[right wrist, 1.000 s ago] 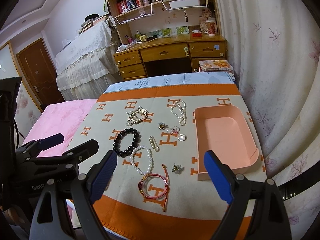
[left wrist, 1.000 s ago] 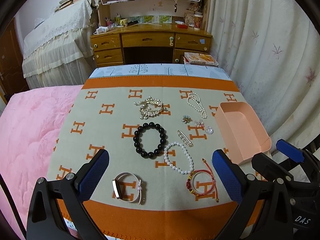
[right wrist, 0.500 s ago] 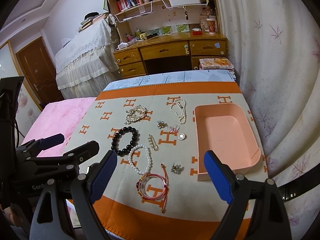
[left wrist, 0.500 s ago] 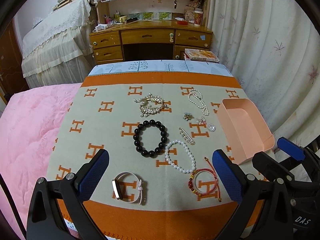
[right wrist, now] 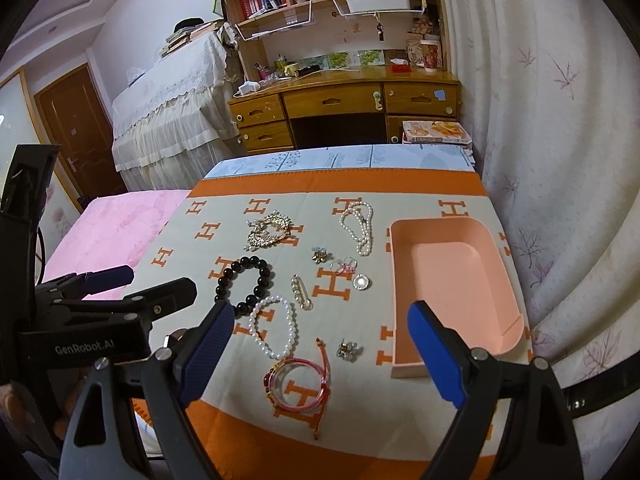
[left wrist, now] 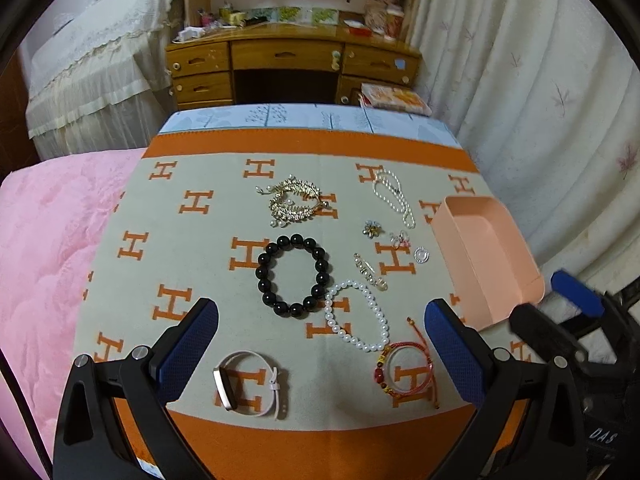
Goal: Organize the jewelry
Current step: 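Grasp the gold leaf brooch with the left gripper while the right gripper grasps the pearl necklace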
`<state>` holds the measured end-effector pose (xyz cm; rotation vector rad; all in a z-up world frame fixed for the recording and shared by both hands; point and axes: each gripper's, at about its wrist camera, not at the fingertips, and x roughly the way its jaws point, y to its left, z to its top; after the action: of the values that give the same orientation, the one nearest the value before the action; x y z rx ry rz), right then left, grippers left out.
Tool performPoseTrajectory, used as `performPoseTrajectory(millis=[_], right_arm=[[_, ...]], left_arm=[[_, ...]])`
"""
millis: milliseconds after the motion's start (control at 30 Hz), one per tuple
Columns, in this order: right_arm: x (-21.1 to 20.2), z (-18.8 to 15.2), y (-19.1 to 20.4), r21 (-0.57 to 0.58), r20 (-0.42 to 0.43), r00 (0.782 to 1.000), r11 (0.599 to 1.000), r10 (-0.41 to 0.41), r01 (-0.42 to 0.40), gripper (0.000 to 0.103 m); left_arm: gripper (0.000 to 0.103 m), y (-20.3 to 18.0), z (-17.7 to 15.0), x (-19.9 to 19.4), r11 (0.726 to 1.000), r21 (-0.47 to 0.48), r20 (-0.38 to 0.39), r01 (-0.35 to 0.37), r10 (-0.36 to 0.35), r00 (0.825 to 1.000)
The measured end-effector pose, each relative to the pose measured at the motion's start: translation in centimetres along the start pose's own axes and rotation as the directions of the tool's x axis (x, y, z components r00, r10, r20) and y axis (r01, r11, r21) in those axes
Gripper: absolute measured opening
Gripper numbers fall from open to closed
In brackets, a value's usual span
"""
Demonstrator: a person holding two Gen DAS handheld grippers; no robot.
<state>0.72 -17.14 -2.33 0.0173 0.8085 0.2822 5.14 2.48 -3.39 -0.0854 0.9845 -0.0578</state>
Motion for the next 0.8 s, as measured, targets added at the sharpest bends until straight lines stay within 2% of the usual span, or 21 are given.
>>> performPoseTrajectory(millis=[133, 233, 367, 467, 600, 700, 767, 800], right_arm=[[0.6, 1.1, -0.1, -0.023, -0.024, 1.0, 1.0, 0.017, -0.017, 0.089], [1.0, 2.5, -0.3, -0.041, -0.044, 0.998, 0.999, 0.034, -0.035, 0.089], [1.9, 4.7, -0.8, -0.062, -0.069, 0.997, 0.998, 0.025, -0.03, 0.089], [3.3, 6.7, -1.3, -0.079, -0.082, 0.997, 0.997, 0.004, -0.01, 0.089], [6.5, 9.5, -2.2, -0.07, -0.137, 0.991, 0.998, -0.003, -0.007, 0.089], [9.6, 11.0, -3.0, -0.04, -0.19, 0.982, 0.999, -0.004, -0.004, 0.082], [12.3, 11.8, -3.6, -0.012, -0.242, 0.97, 1.0, 0.002, -0.005, 0.077], [13.9, 12.1, -4.0, 0.007, -0.27, 0.963, 1.0, 0.004, -0.002, 0.076]], left_arm=[[0.102, 0.5, 0.8, 2.1, 0.998, 0.052, -0.112, 0.028, -0.022, 0.993], [0.102, 1.8, 1.7, 3.7, 0.996, 0.083, -0.201, 0.012, 0.005, 0.98], [0.102, 4.1, 3.8, 5.1, 0.992, 0.128, -0.206, -0.02, 0.046, 0.977], [0.102, 6.0, 5.7, 6.7, 0.987, 0.145, -0.215, -0.073, 0.104, 0.971], [0.102, 8.0, 8.5, 10.0, 0.993, 0.097, -0.28, -0.061, 0.086, 0.956], [0.102, 8.9, 10.1, 12.6, 0.996, 0.04, -0.284, -0.082, 0.089, 0.955], [0.097, 9.4, 11.0, 14.3, 0.997, 0.004, -0.289, -0.082, 0.079, 0.954], [0.092, 9.5, 11.3, 15.2, 0.997, -0.007, -0.3, -0.071, 0.066, 0.952]])
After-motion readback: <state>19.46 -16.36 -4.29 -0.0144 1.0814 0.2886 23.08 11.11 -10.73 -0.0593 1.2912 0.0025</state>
